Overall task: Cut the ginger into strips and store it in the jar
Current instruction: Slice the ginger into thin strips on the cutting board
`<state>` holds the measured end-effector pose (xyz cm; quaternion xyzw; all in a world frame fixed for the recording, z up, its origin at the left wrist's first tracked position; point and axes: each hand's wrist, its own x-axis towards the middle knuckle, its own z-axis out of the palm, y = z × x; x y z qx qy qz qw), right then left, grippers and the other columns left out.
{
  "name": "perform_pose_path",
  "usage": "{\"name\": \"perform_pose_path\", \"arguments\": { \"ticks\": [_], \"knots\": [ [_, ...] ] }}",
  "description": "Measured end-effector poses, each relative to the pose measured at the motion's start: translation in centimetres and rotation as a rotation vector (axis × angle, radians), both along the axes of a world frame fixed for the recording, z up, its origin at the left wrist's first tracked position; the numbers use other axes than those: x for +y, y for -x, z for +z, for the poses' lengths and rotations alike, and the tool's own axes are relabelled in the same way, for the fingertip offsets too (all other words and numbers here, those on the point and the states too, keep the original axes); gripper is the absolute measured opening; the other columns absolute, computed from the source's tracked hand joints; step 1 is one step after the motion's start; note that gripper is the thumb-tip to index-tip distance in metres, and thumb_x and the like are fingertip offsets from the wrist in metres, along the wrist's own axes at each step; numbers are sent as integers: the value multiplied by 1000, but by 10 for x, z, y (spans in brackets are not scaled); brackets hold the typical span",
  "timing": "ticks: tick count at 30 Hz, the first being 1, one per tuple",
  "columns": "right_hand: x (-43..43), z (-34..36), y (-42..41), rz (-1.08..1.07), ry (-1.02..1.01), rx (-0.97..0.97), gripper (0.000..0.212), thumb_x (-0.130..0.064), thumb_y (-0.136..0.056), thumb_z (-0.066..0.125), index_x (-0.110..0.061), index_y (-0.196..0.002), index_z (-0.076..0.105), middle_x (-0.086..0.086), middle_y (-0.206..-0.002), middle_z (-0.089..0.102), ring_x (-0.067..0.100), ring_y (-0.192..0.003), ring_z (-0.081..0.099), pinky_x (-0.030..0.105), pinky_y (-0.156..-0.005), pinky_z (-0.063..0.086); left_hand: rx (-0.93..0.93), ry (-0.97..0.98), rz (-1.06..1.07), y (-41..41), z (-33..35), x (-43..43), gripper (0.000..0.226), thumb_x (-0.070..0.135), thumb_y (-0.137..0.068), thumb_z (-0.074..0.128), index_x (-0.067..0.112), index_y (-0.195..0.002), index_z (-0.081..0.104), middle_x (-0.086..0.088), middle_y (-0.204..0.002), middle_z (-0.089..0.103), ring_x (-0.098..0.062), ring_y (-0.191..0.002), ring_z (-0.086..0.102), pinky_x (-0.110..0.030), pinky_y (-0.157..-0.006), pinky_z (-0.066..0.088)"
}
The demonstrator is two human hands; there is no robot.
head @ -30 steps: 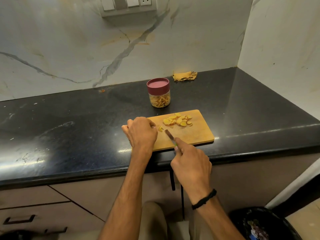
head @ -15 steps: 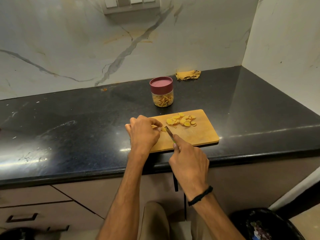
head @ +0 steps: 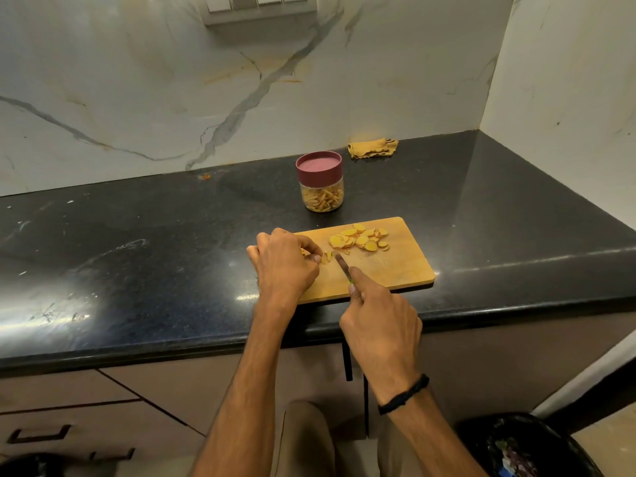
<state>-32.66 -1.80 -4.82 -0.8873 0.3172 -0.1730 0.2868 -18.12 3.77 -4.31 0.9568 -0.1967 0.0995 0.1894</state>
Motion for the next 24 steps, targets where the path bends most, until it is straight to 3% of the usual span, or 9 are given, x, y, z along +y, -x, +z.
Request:
{"name": "perform_pose_path", "arguments": {
  "ticks": [8, 11, 13, 14, 16, 18, 24],
  "knots": [
    [1, -1, -5, -19, 9, 7, 44, -31, -103, 39, -35, -146, 34, -7, -80, 52, 10, -72, 44, 25, -62, 33, 5, 126, 35, -7, -3, 7, 15, 29, -93, 67, 36, -104, 75, 4, -119, 62, -22, -116, 45, -33, -89, 24],
    [6, -3, -9, -3, 18, 15, 45, -31, -103, 39, -34, -147, 32, -7, -81, 52, 10, -72, 45, 25, -62, 33, 64, 361, 50, -17, -3, 16, 24, 17, -96, 58, 34, -104, 72, 8, -113, 69, -16, -102, 62, -33, -96, 45],
    [12, -4, -11, 26, 12, 20, 47, -30, -103, 39, -33, -149, 29, -7, -81, 51, 10, -71, 45, 25, -61, 31, 160, 550, 59, -20, -3, 21, 28, 9, -98, 51, 26, -109, 71, 9, -111, 68, -5, -89, 63, -19, -81, 49],
    [16, -4, -12, 42, 10, 19, 48, -30, -103, 39, -33, -149, 28, -7, -80, 51, 10, -71, 45, 23, -59, 30, 193, 616, 67, -20, -2, 23, 30, 7, -99, 48, 20, -114, 70, 8, -113, 67, -3, -93, 62, -15, -80, 47],
    [19, -6, -12, 53, 10, 14, 49, -30, -103, 39, -33, -150, 26, -7, -79, 50, 9, -70, 46, 22, -57, 28, 249, 758, 68, -22, -4, 24, 32, 9, -101, 45, 17, -122, 67, 6, -118, 67, -5, -109, 61, -22, -93, 49],
    [19, -7, -13, 29, 8, 13, 50, -30, -103, 39, -34, -151, 23, -7, -80, 50, 9, -71, 45, 23, -61, 30, 332, 894, 68, -22, -4, 24, 31, 13, -104, 43, 17, -126, 64, 4, -120, 66, -7, -114, 61, -29, -101, 50],
    [32, -5, -18, 64, -3, 34, 54, -29, -102, 41, -31, -152, 21, -4, -83, 51, 11, -75, 46, 27, -66, 34, 632, 1110, -1, -19, -1, 14, 38, 31, -109, 36, 11, -134, 56, 1, -114, 63, -8, -105, 61, -22, -89, 50]
  ]
}}
